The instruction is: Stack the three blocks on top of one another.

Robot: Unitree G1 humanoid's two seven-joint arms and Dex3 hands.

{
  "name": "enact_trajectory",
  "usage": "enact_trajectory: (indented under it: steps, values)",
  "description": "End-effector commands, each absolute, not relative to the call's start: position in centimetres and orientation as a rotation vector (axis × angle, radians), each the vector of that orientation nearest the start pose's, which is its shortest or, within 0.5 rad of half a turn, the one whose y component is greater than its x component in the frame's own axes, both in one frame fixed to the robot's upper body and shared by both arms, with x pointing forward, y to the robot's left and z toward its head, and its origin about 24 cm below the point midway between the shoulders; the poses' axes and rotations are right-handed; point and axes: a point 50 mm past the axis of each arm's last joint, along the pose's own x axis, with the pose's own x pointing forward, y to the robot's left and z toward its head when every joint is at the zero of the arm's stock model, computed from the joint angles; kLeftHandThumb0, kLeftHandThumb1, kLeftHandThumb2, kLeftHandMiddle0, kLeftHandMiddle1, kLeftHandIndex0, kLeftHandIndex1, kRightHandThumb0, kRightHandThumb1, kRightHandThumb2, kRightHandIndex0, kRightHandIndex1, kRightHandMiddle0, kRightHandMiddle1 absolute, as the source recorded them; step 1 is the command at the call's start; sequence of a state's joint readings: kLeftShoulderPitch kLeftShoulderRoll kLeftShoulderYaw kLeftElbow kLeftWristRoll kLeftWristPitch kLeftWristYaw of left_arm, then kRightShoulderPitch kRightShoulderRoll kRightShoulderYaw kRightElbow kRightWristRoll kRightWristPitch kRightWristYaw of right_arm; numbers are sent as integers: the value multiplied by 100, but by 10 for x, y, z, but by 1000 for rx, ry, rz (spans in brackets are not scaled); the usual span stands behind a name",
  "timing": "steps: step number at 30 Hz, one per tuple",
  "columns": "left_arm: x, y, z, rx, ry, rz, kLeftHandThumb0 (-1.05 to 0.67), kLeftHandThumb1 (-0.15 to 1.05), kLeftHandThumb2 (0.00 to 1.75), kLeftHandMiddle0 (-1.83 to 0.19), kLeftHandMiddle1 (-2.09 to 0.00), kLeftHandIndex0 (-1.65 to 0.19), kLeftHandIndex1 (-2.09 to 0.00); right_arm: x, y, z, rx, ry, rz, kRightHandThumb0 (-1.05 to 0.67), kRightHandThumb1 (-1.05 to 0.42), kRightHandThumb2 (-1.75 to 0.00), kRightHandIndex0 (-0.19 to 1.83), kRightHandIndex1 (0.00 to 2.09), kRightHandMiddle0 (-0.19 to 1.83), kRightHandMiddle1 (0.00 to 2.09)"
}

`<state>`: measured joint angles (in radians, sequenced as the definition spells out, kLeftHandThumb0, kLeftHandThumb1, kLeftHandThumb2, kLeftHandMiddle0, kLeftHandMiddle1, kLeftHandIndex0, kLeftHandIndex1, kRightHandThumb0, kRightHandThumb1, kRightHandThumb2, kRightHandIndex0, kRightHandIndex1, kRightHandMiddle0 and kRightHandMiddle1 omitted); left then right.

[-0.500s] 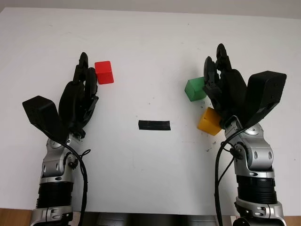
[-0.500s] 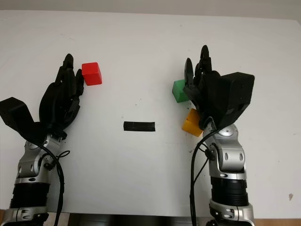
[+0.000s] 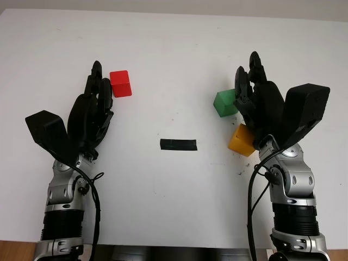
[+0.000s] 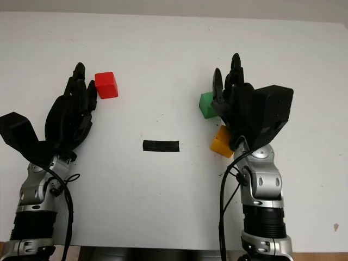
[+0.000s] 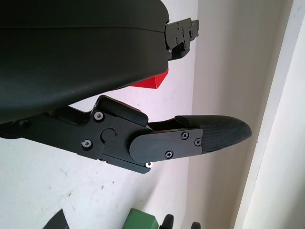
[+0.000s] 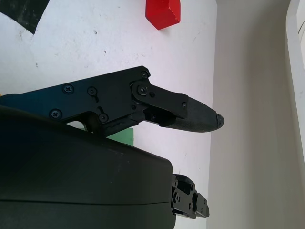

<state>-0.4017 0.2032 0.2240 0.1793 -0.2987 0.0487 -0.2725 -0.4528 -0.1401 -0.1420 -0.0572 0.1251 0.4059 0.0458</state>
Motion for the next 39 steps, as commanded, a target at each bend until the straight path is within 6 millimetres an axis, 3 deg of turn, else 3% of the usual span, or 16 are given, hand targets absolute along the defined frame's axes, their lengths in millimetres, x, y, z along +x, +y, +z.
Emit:
enact_trajectory:
  steps: [1,4,6,9,12,18,26,39]
  values:
    - [319,214,136,-105,-282,-136,-80,105,48,19,0,19,0,325,-175,157,9,-143,26,-61,-105,-66,-19,0,-19,0]
    - [317,225,151,-19,-308,-123,-78,105,42,19,-1,19,0,325,-178,166,-7,-172,26,-63,-105,-65,-19,0,-19,0]
    - [318,232,166,142,-323,-94,-75,105,41,16,-3,16,-3,325,-180,172,-23,-189,19,-63,-105,-64,-19,0,-19,0]
    - [323,238,193,433,-349,-5,-74,105,22,-11,-9,-8,-12,327,-183,182,-46,-213,27,-63,-105,-67,-19,0,-19,0]
    - [330,237,209,594,-357,49,-70,104,11,-28,-9,-23,-15,328,-185,187,-61,-225,35,-63,-105,-69,-19,0,-19,0]
    - [352,236,239,1042,-298,11,-76,101,6,-16,-2,-26,-12,328,-188,188,-67,-248,35,-64,-105,-65,-19,0,-19,0]
    - [375,221,256,1362,-102,-140,-83,101,6,2,-3,-21,-7,327,-189,188,-74,-253,23,-62,-105,-66,-19,0,-19,0]
    - [387,209,258,1560,-46,-198,-91,99,5,1,-6,-28,-8,328,-187,185,-72,-249,12,-59,-105,-69,-19,0,-19,0]
